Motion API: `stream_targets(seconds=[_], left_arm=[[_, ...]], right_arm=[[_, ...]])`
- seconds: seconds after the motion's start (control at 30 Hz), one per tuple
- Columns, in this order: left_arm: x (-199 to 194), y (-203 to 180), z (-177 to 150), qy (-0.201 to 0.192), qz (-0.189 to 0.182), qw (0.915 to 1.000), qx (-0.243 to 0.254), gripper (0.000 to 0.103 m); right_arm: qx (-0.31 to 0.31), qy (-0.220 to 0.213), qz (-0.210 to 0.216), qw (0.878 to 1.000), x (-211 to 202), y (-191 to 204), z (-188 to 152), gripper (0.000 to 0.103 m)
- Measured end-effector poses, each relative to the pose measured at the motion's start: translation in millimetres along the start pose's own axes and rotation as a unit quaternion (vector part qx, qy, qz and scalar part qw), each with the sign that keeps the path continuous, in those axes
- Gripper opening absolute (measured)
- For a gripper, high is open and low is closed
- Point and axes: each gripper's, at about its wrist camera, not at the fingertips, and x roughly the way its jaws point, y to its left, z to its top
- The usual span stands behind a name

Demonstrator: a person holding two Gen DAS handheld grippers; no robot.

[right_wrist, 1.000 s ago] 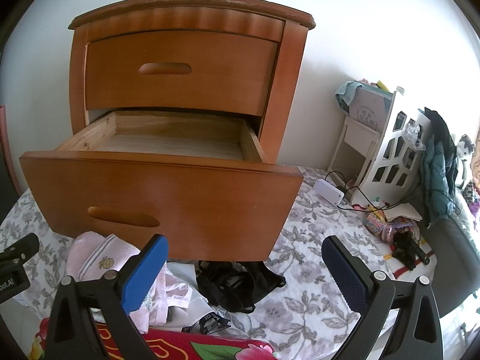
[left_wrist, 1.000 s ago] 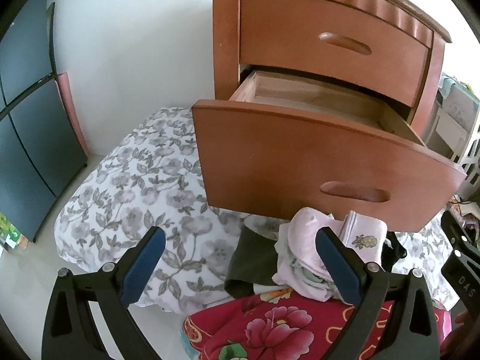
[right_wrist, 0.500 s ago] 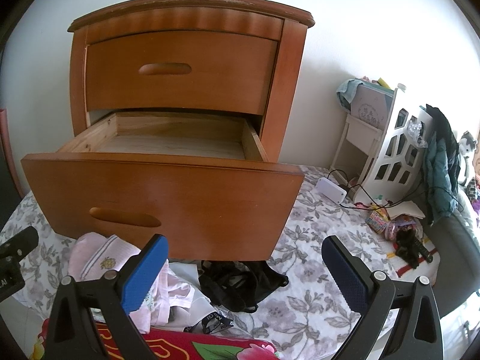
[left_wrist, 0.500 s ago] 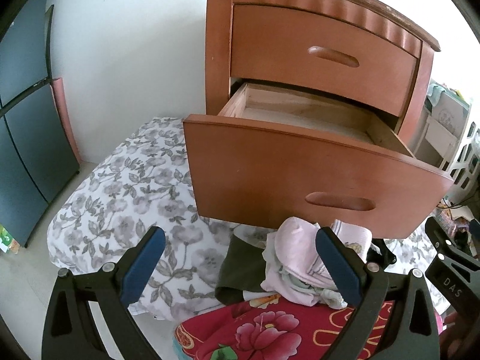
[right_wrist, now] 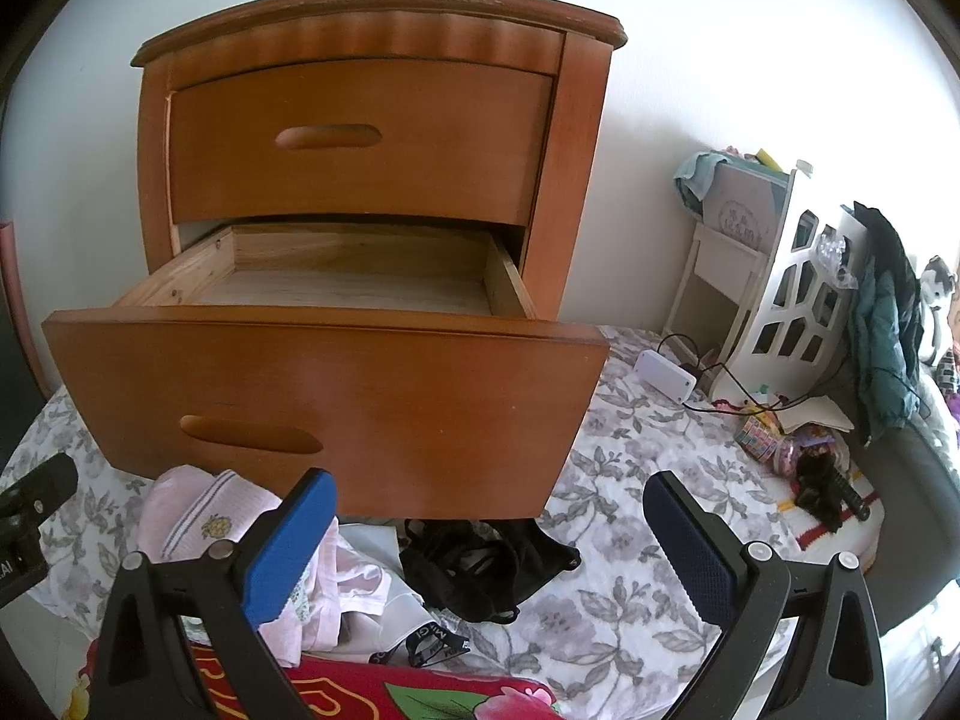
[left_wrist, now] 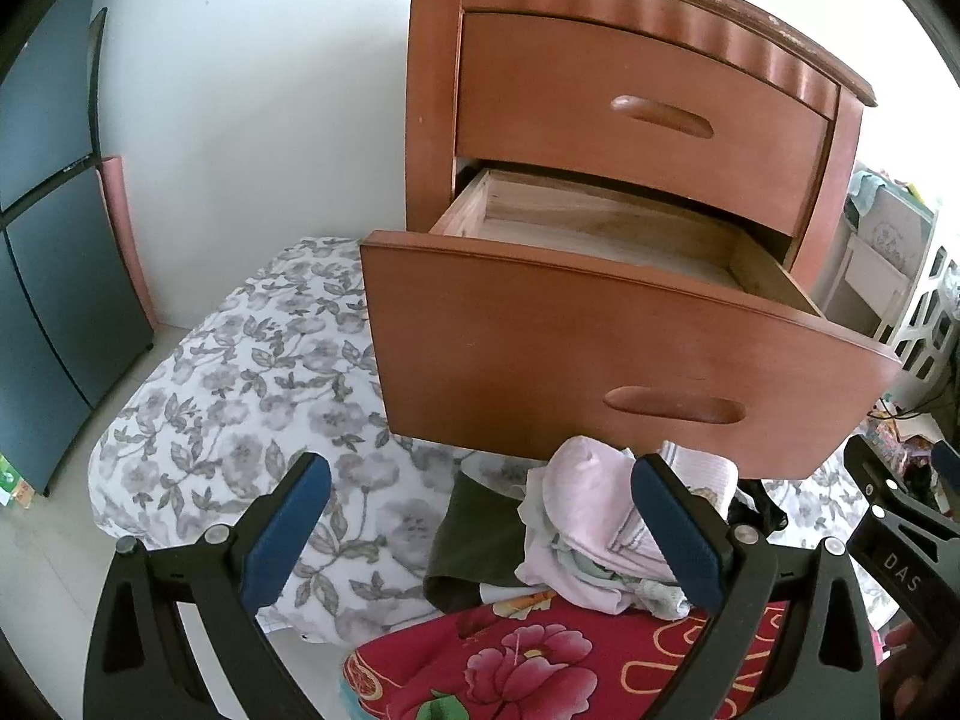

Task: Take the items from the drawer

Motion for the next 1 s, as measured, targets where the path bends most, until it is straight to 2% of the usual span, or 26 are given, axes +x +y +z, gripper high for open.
stream_targets(seconds=[1.0], left_arm=[[1.7,0.6,-2.3,0.005,-0.001,1.0000,-0.003,0.100]], right_arm=[[0.001,0.002,0.001,1.000,1.6,-1.1,-0.9,0.103]])
